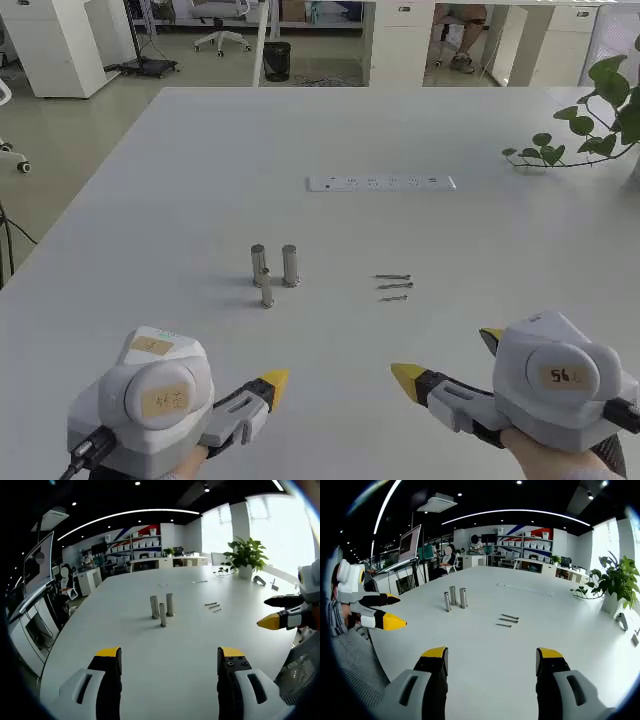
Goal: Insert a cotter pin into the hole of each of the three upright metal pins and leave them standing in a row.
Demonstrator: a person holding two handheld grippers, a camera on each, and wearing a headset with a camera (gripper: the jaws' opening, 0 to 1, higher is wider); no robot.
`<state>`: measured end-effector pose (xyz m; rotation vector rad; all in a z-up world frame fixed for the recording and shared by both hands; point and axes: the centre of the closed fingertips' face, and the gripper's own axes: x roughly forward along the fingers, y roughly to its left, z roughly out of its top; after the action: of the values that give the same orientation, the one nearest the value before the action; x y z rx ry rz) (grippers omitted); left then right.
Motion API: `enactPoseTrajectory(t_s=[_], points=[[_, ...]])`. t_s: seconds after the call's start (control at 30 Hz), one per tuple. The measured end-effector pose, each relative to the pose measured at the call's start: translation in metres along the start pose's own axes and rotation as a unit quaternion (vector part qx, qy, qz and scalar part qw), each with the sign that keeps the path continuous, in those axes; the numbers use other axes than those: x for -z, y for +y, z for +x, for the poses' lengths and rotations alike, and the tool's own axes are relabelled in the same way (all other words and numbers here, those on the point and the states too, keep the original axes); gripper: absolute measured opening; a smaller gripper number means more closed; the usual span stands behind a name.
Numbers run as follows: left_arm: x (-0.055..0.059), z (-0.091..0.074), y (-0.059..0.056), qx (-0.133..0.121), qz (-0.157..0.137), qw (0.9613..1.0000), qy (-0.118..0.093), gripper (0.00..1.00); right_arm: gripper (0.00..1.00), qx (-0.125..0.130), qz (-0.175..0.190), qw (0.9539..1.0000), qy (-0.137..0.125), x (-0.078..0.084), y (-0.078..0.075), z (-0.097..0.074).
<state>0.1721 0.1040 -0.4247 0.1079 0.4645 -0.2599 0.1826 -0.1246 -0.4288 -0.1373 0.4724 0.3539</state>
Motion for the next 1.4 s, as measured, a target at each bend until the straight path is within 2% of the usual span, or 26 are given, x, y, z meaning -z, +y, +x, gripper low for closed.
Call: enactPoseTrajectory(t_s=[0.13, 0.73, 1.4], points=[[0.0014, 0.0003, -0.0004, 0.001, 0.001, 1.0000, 0.003, 0.84, 0.67, -0.003, 0.002, 1.0000, -0.001, 0.0005, 0.0009, -0.0005], [0.0010, -0.0004, 0.0002, -0.001, 0.007, 1.0000, 0.003, 0.83, 0.67, -0.024, 0.014, 0.9996, -0.009, -0.0027, 0.0102, 0.0009], [-0.0002, -0.0011, 0.0008, -0.003, 0.007, 1.0000, 0.001, 0.82, 0.65, -0.021, 0.006, 0.9997, -0.007, -0.0030, 0.0092, 0.0006]])
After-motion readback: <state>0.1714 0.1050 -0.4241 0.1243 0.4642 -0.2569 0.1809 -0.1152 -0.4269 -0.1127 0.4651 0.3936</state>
